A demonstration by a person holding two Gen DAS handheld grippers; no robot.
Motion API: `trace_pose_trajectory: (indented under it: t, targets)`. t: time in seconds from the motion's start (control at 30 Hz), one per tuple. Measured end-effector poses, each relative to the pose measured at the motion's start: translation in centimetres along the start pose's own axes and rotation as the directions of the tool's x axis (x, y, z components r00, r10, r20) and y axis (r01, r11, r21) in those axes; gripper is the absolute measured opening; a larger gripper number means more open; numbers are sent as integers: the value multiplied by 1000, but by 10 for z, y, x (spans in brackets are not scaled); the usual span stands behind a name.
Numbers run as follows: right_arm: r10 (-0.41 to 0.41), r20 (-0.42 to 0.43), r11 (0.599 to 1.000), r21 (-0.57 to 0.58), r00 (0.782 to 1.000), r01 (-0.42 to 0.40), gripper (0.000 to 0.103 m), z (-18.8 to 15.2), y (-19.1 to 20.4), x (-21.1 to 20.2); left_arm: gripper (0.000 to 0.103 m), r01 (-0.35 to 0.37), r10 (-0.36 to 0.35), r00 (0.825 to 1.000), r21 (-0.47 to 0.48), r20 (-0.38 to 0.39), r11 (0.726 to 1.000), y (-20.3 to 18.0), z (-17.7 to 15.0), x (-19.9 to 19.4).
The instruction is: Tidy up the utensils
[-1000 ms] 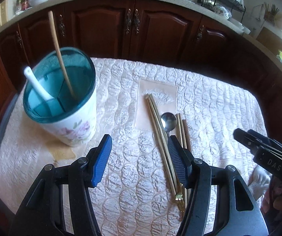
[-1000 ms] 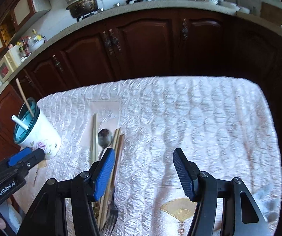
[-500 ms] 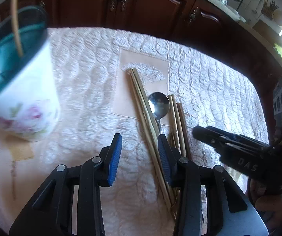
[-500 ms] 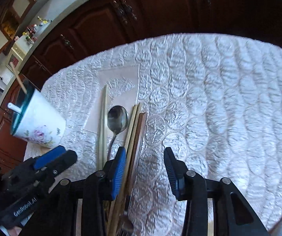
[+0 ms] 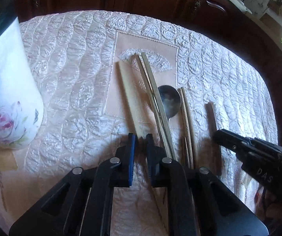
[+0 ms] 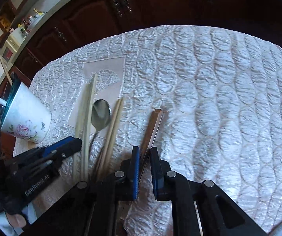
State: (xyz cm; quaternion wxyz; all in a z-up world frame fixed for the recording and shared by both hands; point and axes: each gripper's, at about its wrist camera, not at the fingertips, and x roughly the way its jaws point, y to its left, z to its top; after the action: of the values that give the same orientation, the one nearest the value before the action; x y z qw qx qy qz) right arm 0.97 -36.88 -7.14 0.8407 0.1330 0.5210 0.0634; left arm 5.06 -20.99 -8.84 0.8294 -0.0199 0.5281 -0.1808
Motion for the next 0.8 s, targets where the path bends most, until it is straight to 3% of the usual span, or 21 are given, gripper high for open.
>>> trace_pose_trajectory:
  t: [0.27,0.47,0.57,0.67,0.7,0.8]
  targets:
    - [98,-64,995,26,993,-97,9,-25,-19,-24,6,19,-17,999,45,-45,999,11,-33,-24]
    - [97,-91,995,19,991,-96,9,-45,-16,-33,6,26,-22,997,68,-70,997,14,-60,-40]
    - [69,-84,998,18,994,-67,19,-42,-18,-34,7,15,-12,999,91,-42,996,10,-55,-45]
    - [50,-72,998,33,996,-48,31,-34,-17,-30,17,5,-4,1000,99,-14,995,4,-42,-44]
    - [46,-68,998,34,997,-44,31,-32,-18,-31,22,0,1,1000,106,-6,994,1,-36,-41]
    - [46,-62,998,36,997,-44,31,-24,-19,-30,24,-20,20,1000,113,5,993,-4,-20,-32]
